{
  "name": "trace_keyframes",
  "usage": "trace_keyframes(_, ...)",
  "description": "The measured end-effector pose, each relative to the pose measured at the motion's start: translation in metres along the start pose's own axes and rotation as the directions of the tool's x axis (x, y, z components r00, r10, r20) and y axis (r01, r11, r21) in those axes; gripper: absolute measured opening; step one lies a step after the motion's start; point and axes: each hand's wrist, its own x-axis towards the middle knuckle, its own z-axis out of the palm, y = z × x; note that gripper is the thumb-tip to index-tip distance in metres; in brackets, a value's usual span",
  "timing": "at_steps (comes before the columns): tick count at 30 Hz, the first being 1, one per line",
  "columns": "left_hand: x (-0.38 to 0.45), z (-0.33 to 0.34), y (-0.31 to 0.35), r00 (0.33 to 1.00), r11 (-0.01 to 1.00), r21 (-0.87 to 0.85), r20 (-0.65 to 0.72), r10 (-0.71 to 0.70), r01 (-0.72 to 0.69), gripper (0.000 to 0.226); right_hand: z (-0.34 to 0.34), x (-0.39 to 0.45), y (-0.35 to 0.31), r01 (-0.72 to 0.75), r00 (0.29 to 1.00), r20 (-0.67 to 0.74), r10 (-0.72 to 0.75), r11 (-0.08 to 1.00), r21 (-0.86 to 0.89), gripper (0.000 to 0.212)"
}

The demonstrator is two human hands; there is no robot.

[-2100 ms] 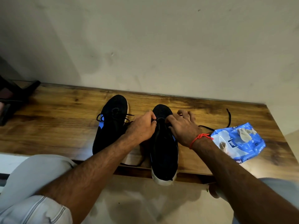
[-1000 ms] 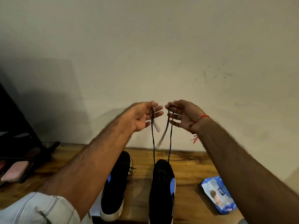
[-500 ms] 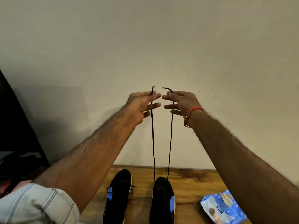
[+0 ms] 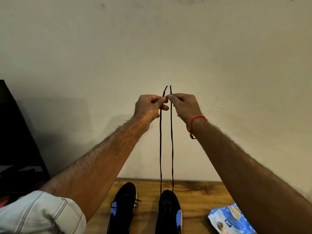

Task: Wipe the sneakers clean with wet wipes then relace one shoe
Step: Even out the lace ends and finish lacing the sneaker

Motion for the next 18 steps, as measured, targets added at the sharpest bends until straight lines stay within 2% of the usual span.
trace_keyframes(5,0.0,0.001,-0.001,1.0,0.999,0.032,0.014,0.016,-0.016,0.012,-0.003,0.004,0.003,0.023,1.0,-0.002,-0.023,0.999,-0.035,0.021)
trace_keyframes(11,-0.008,-0.014,-0.029,0.999,0.975,0.219,0.004,0.043,-0.043,0.023,-0.017,0.006,0.048,-0.025,0.999,0.034,0.028,0.996,-0.08,0.019)
trace_keyframes(13,-0.02,-0.019,-0.052,1.0,0.964,0.267,0.029,-0.003,-0.005,0.024,-0.024,-0.003,0.074,-0.018,0.997,0.068,0.031,0.985,-0.173,0.021)
trace_keyframes(15,-0.037,-0.021,-0.08,0.993,0.96,0.261,0.038,-0.112,0.098,0.033,-0.027,-0.017,0.1,0.008,0.991,0.13,0.033,0.953,-0.304,0.022)
trace_keyframes(18,-0.067,-0.018,-0.14,0.971,0.915,0.356,0.071,-0.229,0.19,0.047,-0.024,-0.047,0.141,-0.011,0.947,0.289,0.14,0.914,-0.407,0.02)
